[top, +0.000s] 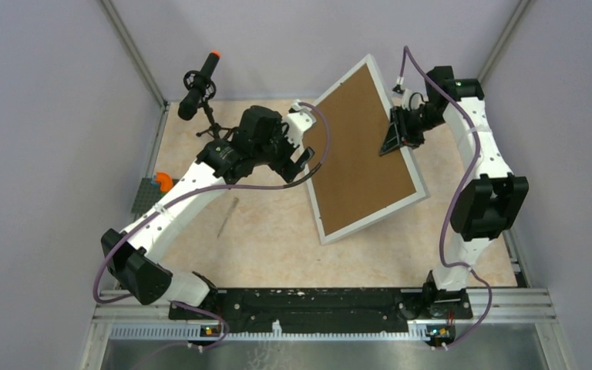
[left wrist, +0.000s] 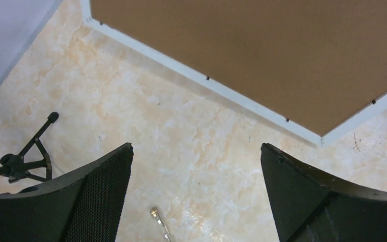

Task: Take the photo out of the frame
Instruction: Turn over the photo frame at the center of the board.

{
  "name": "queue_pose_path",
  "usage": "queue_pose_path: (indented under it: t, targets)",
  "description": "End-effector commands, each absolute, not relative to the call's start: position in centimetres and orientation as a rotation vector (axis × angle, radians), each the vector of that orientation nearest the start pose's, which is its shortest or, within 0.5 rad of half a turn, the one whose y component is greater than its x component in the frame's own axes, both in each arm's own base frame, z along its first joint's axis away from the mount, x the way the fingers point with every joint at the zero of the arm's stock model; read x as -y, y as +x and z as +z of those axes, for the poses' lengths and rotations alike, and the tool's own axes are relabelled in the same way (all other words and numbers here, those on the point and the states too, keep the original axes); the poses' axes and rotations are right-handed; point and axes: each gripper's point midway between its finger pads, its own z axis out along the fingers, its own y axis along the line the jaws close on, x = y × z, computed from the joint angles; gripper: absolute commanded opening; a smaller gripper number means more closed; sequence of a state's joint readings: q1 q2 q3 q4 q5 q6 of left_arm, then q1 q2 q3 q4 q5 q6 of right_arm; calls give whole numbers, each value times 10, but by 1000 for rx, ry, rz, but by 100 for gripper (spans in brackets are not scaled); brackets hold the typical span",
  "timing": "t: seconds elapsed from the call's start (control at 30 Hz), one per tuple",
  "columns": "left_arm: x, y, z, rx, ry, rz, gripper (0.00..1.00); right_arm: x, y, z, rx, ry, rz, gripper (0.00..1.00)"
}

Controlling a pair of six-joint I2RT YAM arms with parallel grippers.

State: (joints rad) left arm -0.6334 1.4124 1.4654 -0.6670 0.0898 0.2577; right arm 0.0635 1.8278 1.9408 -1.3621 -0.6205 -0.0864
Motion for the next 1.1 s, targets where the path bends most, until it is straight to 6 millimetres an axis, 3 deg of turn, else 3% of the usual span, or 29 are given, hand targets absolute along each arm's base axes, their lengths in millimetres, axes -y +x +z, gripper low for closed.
queue_pose_path:
  t: [0.0, 0.37, 0.53, 0.67, 0.77, 0.9, 1.07]
  targets:
    - [240, 318, 291, -1929, 934, -395, 99, -92, 402, 340, -2147, -658, 354, 0]
    - [216, 329, 303, -1968, 785, -437, 99, -84, 412, 424, -1883, -768, -51, 0]
    - [207, 332, 324, -1953, 715, -507, 99, -103, 416, 440, -1779, -876, -237, 0]
    - [207, 330, 367, -1846, 709, -575, 99, -120, 415, 431, -1721, -950, -306, 0]
    - [201, 330, 397, -1787, 681, -571, 99, -140, 411, 413, -1674, -1015, -337, 0]
    - [184, 339, 413, -1778, 607, -523, 99, -171, 400, 383, -1589, -1101, -377, 0]
    - [163, 354, 436, -1743, 515, -496, 99, -218, 367, 340, -1511, -1220, -363, 0]
